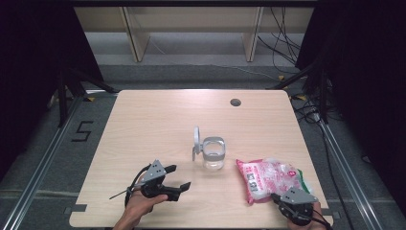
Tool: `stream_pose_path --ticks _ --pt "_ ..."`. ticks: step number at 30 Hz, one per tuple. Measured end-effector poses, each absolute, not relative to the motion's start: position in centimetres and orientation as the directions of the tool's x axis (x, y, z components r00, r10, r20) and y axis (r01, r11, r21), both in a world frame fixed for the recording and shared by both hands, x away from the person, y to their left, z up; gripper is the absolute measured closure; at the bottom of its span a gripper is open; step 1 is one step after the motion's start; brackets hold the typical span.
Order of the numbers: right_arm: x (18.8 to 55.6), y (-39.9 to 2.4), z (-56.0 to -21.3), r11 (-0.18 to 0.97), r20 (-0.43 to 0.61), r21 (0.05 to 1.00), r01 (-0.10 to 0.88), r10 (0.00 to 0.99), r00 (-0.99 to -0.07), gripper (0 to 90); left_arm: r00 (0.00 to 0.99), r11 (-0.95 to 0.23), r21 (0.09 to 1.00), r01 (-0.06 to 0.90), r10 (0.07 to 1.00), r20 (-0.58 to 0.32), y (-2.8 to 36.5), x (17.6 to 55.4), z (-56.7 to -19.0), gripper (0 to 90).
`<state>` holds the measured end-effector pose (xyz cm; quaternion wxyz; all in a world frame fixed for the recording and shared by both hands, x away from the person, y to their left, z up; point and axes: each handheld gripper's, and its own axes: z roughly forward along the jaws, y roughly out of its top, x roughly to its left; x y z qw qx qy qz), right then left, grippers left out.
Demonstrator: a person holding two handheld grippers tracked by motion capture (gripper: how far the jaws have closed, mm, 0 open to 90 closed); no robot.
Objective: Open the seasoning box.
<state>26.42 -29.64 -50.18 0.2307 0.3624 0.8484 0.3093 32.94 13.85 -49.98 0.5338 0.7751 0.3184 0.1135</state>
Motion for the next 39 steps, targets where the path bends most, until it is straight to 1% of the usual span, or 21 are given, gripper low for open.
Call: stream_pose_path --ticks 5,6,7,11,12,14,18,20,22,24,25,27,28,29,30,32,33,35,36,37,39 --pt "27.4 -30.3 -50.2 0.552 -0.194 0.686 0.473 0.766 -0.612 90.0 0.767 -0.208 0.901 0.38 0.616 -0.181 13.7 33.0 -50.0 15.0" --pt "27.7 -30.5 -50.2 0.553 -0.203 0.686 0.472 0.769 -0.606 90.0 0.765 -0.238 0.894 0.38 0.624 -0.159 13.9 33.0 -50.0 15.0" --pt "28.0 -30.6 -50.2 0.55 -0.201 0.686 0.477 0.773 -0.602 90.0 0.762 -0.216 0.898 0.384 0.623 -0.176 13.7 32.9 -50.0 15.0" --pt "28.8 -31.2 -50.2 0.518 -0.183 0.698 0.494 0.796 -0.577 90.0 0.775 -0.237 0.897 0.372 0.611 -0.16 13.7 33.1 -50.0 15.0" --pt "28.9 -31.5 -50.2 0.505 -0.177 0.702 0.502 0.807 -0.564 90.0 0.768 -0.224 0.896 0.383 0.616 -0.174 13.7 33.0 -50.0 14.9" --pt "28.9 -32.4 -50.0 0.466 -0.152 0.724 0.508 0.827 -0.542 90.0 0.769 -0.219 0.898 0.381 0.614 -0.177 13.8 33.0 -49.9 15.0" --pt "28.4 -34.4 -49.5 0.293 -0.008 0.783 0.549 0.887 -0.462 88.0 0.766 -0.21 0.9 0.381 0.617 -0.18 13.9 33.0 -49.9 15.0" --pt "28.0 -34.8 -49.6 0.179 0.086 0.787 0.591 0.916 -0.391 84.9 0.761 -0.199 0.902 0.383 0.622 -0.185 13.8 33.0 -49.8 15.0" --pt "28.2 -35.6 -49.8 0.123 0.127 0.803 0.583 0.921 -0.369 75.4 0.762 -0.209 0.9 0.383 0.622 -0.179 13.8 33.0 -49.8 15.0" --pt "28.1 -35.8 -50.1 0.0 0.222 0.786 0.618 0.933 -0.282 60.4 0.765 -0.21 0.9 0.383 0.619 -0.181 13.8 33.0 -49.9 15.0" --pt "28.3 -36.2 -50.3 -0.025 0.237 0.785 0.619 0.935 -0.263 53.4 0.763 -0.205 0.901 0.383 0.619 -0.184 13.8 33.0 -49.9 15.0" --pt "28.5 -36.4 -50.7 -0.15 0.351 0.755 0.639 0.915 -0.199 43.8 0.763 -0.22 0.897 0.383 0.622 -0.174 13.9 33.0 -49.8 15.0" --pt "28.6 -36.7 -50.8 -0.159 0.359 0.751 0.641 0.912 -0.196 40.3 0.765 -0.215 0.897 0.386 0.618 -0.181 13.8 33.1 -49.9 15.0" --pt "28.8 -37.0 -50.9 -0.151 0.348 0.76 0.633 0.916 -0.2 38.7 0.771 -0.221 0.9 0.377 0.613 -0.172 13.9 33.1 -49.9 15.0" --pt "28.8 -36.7 -50.9 -0.193 0.387 0.739 0.645 0.906 -0.173 37.0 0.776 -0.225 0.902 0.368 0.608 -0.165 13.9 33.1 -49.9 15.0" --pt "29.3 -37.0 -51.2 -0.172 0.375 0.754 0.634 0.905 -0.202 35.2 0.767 -0.215 0.898 0.384 0.615 -0.18 13.8 33.1 -49.9 15.0" --pt "29.5 -36.8 -51.2 -0.187 0.388 0.739 0.647 0.903 -0.182 34.2 0.78 -0.236 0.901 0.363 0.607 -0.155 13.9 33.2 -49.8 15.0" --pt "29.8 -36.5 -51.4 -0.209 0.413 0.735 0.645 0.892 -0.182 33.9 0.778 -0.242 0.9 0.362 0.61 -0.149 13.9 33.2 -49.9 15.0" --pt "30.0 -36.6 -51.5 -0.189 0.394 0.748 0.636 0.898 -0.197 33.7 0.766 -0.211 0.899 0.384 0.617 -0.182 13.7 33.0 -50.0 15.0" --pt "30.2 -36.3 -51.5 -0.224 0.428 0.731 0.645 0.886 -0.178 33.6 0.765 -0.22 0.896 0.386 0.619 -0.178 13.7 33.0 -49.9 15.0" --pt "30.7 -36.6 -51.6 -0.213 0.442 0.725 0.655 0.873 -0.206 31.8 0.761 -0.21 0.897 0.389 0.622 -0.184 13.6 33.0 -50.0 15.0"
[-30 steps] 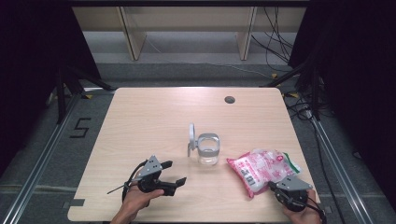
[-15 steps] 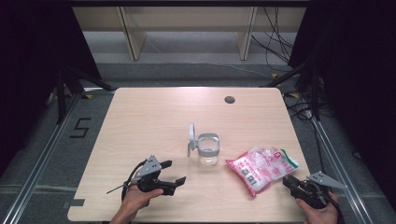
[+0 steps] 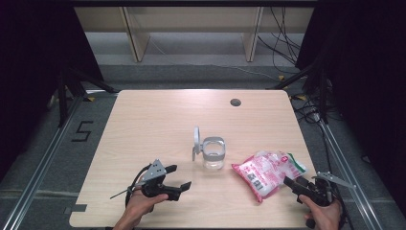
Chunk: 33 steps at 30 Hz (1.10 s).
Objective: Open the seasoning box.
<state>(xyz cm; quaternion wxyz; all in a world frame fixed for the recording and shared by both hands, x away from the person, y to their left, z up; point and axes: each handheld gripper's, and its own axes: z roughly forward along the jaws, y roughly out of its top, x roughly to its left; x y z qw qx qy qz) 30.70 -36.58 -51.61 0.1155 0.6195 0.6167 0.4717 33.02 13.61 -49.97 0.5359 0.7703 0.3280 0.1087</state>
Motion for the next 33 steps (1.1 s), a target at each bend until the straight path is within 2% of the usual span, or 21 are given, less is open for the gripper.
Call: stream_pose_path --ticks 2,4,7,11,12,13,15,16,17,18,22,24,26,29,31,33 --pt "31.2 -36.4 -51.8 -0.236 0.448 0.71 0.664 0.878 -0.167 30.5 0.765 -0.218 0.898 0.383 0.619 -0.176 13.7 33.0 -50.0 15.0" --pt "31.6 -36.4 -51.7 -0.249 0.462 0.707 0.662 0.871 -0.167 30.4 0.766 -0.218 0.898 0.383 0.618 -0.177 13.7 33.0 -49.9 15.0" --pt "32.2 -36.4 -51.9 -0.215 0.427 0.723 0.656 0.886 -0.18 30.5 0.766 -0.218 0.898 0.383 0.619 -0.177 13.7 33.0 -50.0 15.0" --pt "32.8 -35.6 -51.8 -0.245 0.461 0.701 0.669 0.873 -0.163 30.5 0.765 -0.218 0.897 0.385 0.619 -0.178 13.6 33.0 -50.0 15.0" --pt "33.2 -35.7 -52.1 -0.214 0.425 0.729 0.651 0.886 -0.184 30.7 0.767 -0.221 0.896 0.384 0.617 -0.177 13.6 33.0 -50.0 15.0" --pt "33.3 -35.5 -51.8 -0.222 0.45 0.706 0.672 0.874 -0.184 31.8 0.769 -0.223 0.897 0.381 0.616 -0.173 13.7 33.0 -50.0 15.0" --pt "33.8 -35.3 -52.1 -0.207 0.426 0.733 0.649 0.882 -0.201 32.9 0.766 -0.219 0.897 0.383 0.618 -0.177 13.7 33.1 -49.9 15.0" --pt "33.9 -35.1 -51.9 -0.224 0.442 0.723 0.653 0.877 -0.189 34.0 0.766 -0.219 0.897 0.385 0.618 -0.178 13.7 33.1 -49.9 15.0" --pt "34.1 -35.1 -52.0 -0.2 0.415 0.746 0.636 0.886 -0.208 35.5 0.765 -0.218 0.897 0.385 0.619 -0.178 13.7 33.0 -49.9 15.0" --pt "34.0 -34.8 -51.6 -0.232 0.454 0.713 0.662 0.871 -0.185 36.4 0.766 -0.217 0.898 0.383 0.618 -0.177 13.7 33.0 -49.9 15.0" --pt "34.5 -34.7 -52.0 -0.256 0.476 0.718 0.647 0.859 -0.187 41.6 0.766 -0.218 0.897 0.385 0.618 -0.178 13.7 33.1 -49.9 15.0" --pt "34.7 -34.8 -52.1 -0.241 0.465 0.719 0.652 0.863 -0.195 42.6 0.766 -0.218 0.898 0.383 0.618 -0.176 13.7 33.0 -49.9 15.0" --pt "34.8 -34.5 -52.2 -0.287 0.507 0.697 0.657 0.845 -0.168 43.4 0.765 -0.217 0.897 0.384 0.618 -0.178 13.6 33.0 -49.9 15.0" --pt "34.9 -34.5 -52.2 -0.298 0.526 0.683 0.667 0.834 -0.167 45.3 0.767 -0.22 0.898 0.382 0.618 -0.175 13.6 33.0 -49.9 15.0" --pt "35.2 -34.6 -52.6 -0.278 0.502 0.704 0.653 0.845 -0.181 52.7 0.765 -0.216 0.897 0.385 0.618 -0.18 13.6 33.0 -49.9 15.0" --pt "35.0 -34.2 -52.5 -0.289 0.522 0.683 0.671 0.836 -0.171 60.8 0.768 -0.219 0.897 0.383 0.615 -0.178 13.7 33.1 -49.9 15.0"
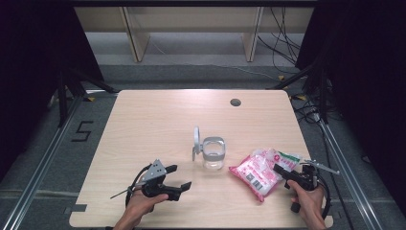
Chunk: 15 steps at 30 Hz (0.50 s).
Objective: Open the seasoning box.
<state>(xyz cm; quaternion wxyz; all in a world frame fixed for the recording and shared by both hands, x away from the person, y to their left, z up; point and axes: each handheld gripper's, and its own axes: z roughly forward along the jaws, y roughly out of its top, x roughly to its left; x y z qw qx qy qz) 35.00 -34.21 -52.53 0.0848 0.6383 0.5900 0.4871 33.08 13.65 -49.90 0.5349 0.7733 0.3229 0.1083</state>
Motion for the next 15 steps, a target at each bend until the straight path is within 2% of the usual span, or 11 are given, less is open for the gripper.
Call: stream_pose_path --ticks 6,7,10,14,15 --pt "35.25 -34.33 -52.4 -0.318 0.545 0.688 0.652 0.82 -0.176 85.9 0.769 -0.22 0.898 0.382 0.615 -0.176 13.68 33.1 -49.89 15.0" --pt "35.46 -34.78 -52.62 -0.271 0.506 0.727 0.631 0.832 -0.226 87.8 0.768 -0.219 0.897 0.384 0.616 -0.178 13.65 33.07 -49.92 15.0" --pt "35.5 -34.35 -52.45 -0.294 0.512 0.715 0.634 0.838 -0.189 89.8 0.768 -0.22 0.897 0.383 0.615 -0.177 13.63 33.06 -49.91 15.0" --pt "35.78 -34.37 -52.47 -0.299 0.519 0.716 0.631 0.833 -0.195 89.1 0.768 -0.221 0.896 0.384 0.616 -0.177 13.6 33.05 -49.96 15.0" --pt "35.67 -34.14 -52.17 -0.318 0.543 0.691 0.649 0.821 -0.176 89.1 0.768 -0.222 0.897 0.382 0.616 -0.175 13.6 33.05 -49.95 15.0"
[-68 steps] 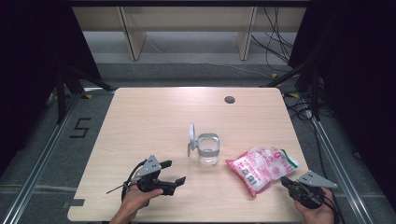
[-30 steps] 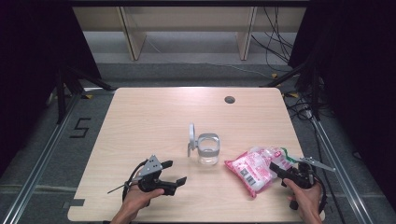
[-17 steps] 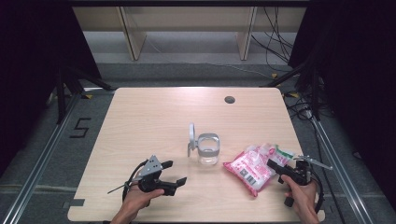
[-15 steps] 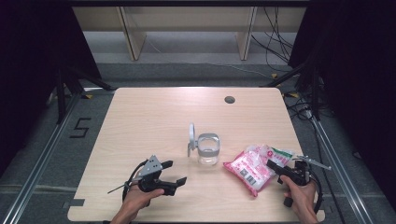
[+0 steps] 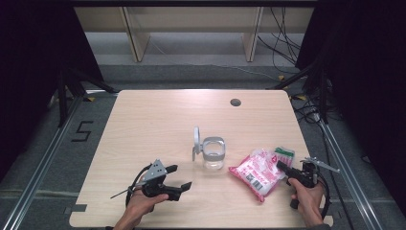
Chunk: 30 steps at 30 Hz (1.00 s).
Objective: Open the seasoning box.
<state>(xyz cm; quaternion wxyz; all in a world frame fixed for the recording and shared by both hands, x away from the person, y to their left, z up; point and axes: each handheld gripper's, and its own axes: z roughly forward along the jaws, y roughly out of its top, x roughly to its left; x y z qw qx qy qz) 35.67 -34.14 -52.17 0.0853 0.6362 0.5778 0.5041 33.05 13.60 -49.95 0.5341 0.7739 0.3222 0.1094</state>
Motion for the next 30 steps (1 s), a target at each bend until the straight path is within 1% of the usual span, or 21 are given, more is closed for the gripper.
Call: stream_pose_path --ticks 4,6,7,8,9,10,11,12,13,14,15,16,17,18,19,20,21,22,24,25,30 --pt "36.0 -33.9 -52.3 -0.294 0.506 0.716 0.633 0.844 -0.179 89.9 0.769 -0.222 0.897 0.383 0.615 -0.176 13.6 33.1 -49.9 15.0" --pt "36.0 -34.1 -52.3 -0.242 0.451 0.753 0.612 0.867 -0.213 90.0 0.769 -0.219 0.897 0.383 0.615 -0.177 13.6 33.0 -49.9 15.0" --pt "35.7 -33.6 -51.9 -0.293 0.51 0.701 0.65 0.843 -0.17 90.0 0.785 -0.239 0.903 0.358 0.601 -0.152 13.7 33.2 -49.8 15.0" --pt "35.7 -33.4 -51.7 -0.295 0.511 0.698 0.653 0.843 -0.166 90.0 0.781 -0.232 0.901 0.366 0.604 -0.161 13.6 33.2 -49.9 15.0" --pt "35.6 -33.5 -51.6 -0.269 0.494 0.71 0.651 0.849 -0.187 90.0 0.771 -0.219 0.899 0.38 0.612 -0.177 13.6 33.0 -49.9 15.0" --pt "35.6 -33.5 -51.4 -0.259 0.478 0.725 0.638 0.857 -0.195 90.0 0.771 -0.224 0.898 0.379 0.613 -0.172 13.6 33.0 -49.9 15.0" --pt "35.8 -33.5 -51.5 -0.234 0.449 0.754 0.614 0.865 -0.223 90.0 0.77 -0.209 0.9 0.381 0.611 -0.184 13.4 32.9 -49.9 15.0" --pt "35.5 -33.3 -51.1 -0.233 0.456 0.746 0.624 0.861 -0.224 90.0 0.77 -0.207 0.9 0.384 0.609 -0.189 13.4 32.9 -49.9 15.3" --pt "35.7 -33.2 -51.0 -0.178 0.4 0.783 0.596 0.878 -0.263 90.0 0.773 -0.221 0.896 0.385 0.608 -0.182 13.5 33.0 -49.9 15.4" --pt "35.4 -32.9 -50.3 -0.184 0.414 0.764 0.619 0.875 -0.251 90.0 0.777 -0.223 0.895 0.386 0.602 -0.185 13.4 33.0 -50.0 15.4" --pt "35.5 -32.7 -50.1 -0.162 0.387 0.798 0.581 0.876 -0.287 90.0 0.777 -0.227 0.896 0.383 0.603 -0.179 13.5 33.0 -50.0 15.4" --pt "35.2 -32.5 -49.7 -0.17 0.396 0.792 0.586 0.874 -0.282 90.0 0.778 -0.226 0.895 0.384 0.601 -0.182 13.5 33.0 -50.0 15.4" --pt "35.3 -32.5 -49.6 -0.14 0.361 0.829 0.541 0.873 -0.328 90.0 0.778 -0.22 0.898 0.381 0.601 -0.183 13.4 33.0 -50.0 15.3" --pt "35.1 -32.2 -49.1 -0.142 0.365 0.832 0.536 0.868 -0.337 90.0 0.777 -0.211 0.9 0.382 0.601 -0.189 13.3 33.0 -50.0 15.3" --pt "35.0 -32.2 -48.8 -0.126 0.346 0.844 0.521 0.871 -0.35 90.0 0.78 -0.234 0.896 0.378 0.601 -0.173 13.4 33.0 -50.0 15.3" --pt "35.0 -32.1 -48.6 -0.118 0.335 0.858 0.499 0.867 -0.37 90.0 0.778 -0.208 0.899 0.385 0.597 -0.195 13.1 32.9 -50.0 15.3" --pt "34.8 -32.0 -48.2 -0.109 0.329 0.863 0.493 0.862 -0.385 90.0 0.779 -0.231 0.895 0.381 0.601 -0.177 13.2 32.8 -50.1 15.3" --pt "34.6 -31.8 -47.8 -0.124 0.343 0.864 0.488 0.854 -0.391 90.0 0.785 -0.225 0.896 0.382 0.591 -0.186 13.0 32.8 -50.2 15.3" --pt "34.2 -31.2 -47.0 -0.118 0.347 0.87 0.479 0.836 -0.425 90.0 0.794 -0.238 0.892 0.384 0.578 -0.187 12.8 32.8 -50.3 15.4" --pt "34.2 -30.9 -46.8 -0.114 0.328 0.884 0.453 0.842 -0.429 90.0 0.794 -0.232 0.89 0.391 0.574 -0.2 12.6 32.8 -50.4 15.5" --pt "33.7 -29.7 -45.3 -0.094 0.295 0.909 0.406 0.833 -0.468 90.0 0.813 -0.251 0.893 0.375 0.552 -0.186 12.1 32.5 -50.1 15.8"
